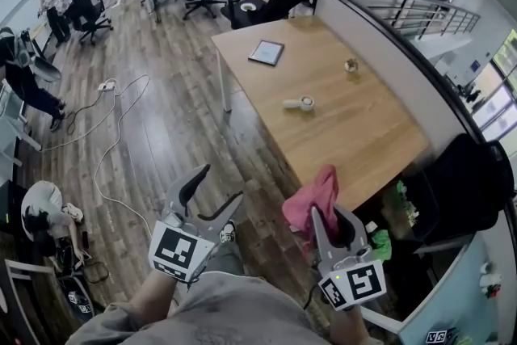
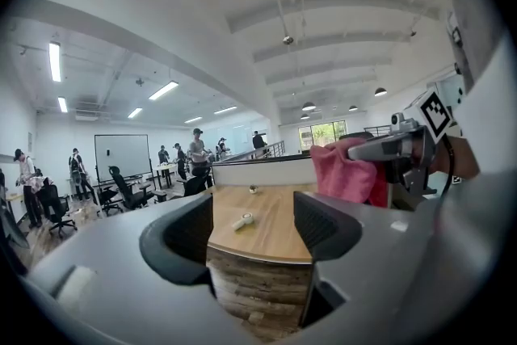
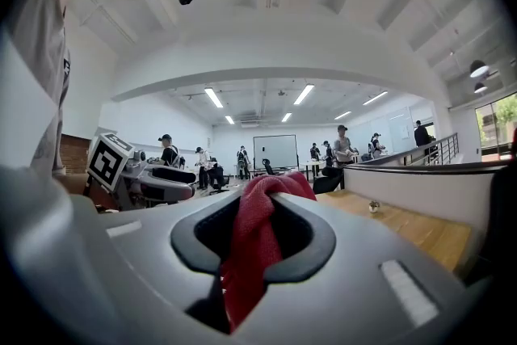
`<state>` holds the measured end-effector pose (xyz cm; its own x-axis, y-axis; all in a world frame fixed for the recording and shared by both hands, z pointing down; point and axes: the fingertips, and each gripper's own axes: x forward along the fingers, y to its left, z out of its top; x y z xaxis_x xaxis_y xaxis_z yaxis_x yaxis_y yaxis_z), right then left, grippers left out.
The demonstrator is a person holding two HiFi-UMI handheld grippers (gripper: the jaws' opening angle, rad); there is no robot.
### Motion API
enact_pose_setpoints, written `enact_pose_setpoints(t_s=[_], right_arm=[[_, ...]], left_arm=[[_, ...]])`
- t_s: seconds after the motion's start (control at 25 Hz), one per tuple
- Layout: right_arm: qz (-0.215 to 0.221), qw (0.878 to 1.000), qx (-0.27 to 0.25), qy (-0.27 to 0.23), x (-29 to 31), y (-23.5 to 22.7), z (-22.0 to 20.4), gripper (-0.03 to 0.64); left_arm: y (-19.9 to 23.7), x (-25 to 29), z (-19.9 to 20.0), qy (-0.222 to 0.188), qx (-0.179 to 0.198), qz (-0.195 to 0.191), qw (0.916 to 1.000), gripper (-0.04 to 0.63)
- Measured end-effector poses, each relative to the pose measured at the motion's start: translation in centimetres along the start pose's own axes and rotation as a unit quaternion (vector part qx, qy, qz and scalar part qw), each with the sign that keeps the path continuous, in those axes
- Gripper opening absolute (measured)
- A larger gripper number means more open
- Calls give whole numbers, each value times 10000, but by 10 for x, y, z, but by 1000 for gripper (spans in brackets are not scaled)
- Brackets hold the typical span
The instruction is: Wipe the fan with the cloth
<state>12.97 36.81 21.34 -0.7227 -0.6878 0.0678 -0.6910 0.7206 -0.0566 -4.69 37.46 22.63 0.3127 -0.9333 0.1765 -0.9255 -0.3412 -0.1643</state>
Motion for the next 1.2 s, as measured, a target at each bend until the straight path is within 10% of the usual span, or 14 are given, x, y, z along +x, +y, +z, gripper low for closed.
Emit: enact_pose_setpoints(t_s=[0.64,1.2], right_arm=[[-859,9951,113,472,196,-45,-10,81],[-1555,9828,349,932,245,-122,-46,81]], left_arm=[[171,132,-12,112,161,-715,9972,313],[184,256,-21,239,228,-1517,9879,313]])
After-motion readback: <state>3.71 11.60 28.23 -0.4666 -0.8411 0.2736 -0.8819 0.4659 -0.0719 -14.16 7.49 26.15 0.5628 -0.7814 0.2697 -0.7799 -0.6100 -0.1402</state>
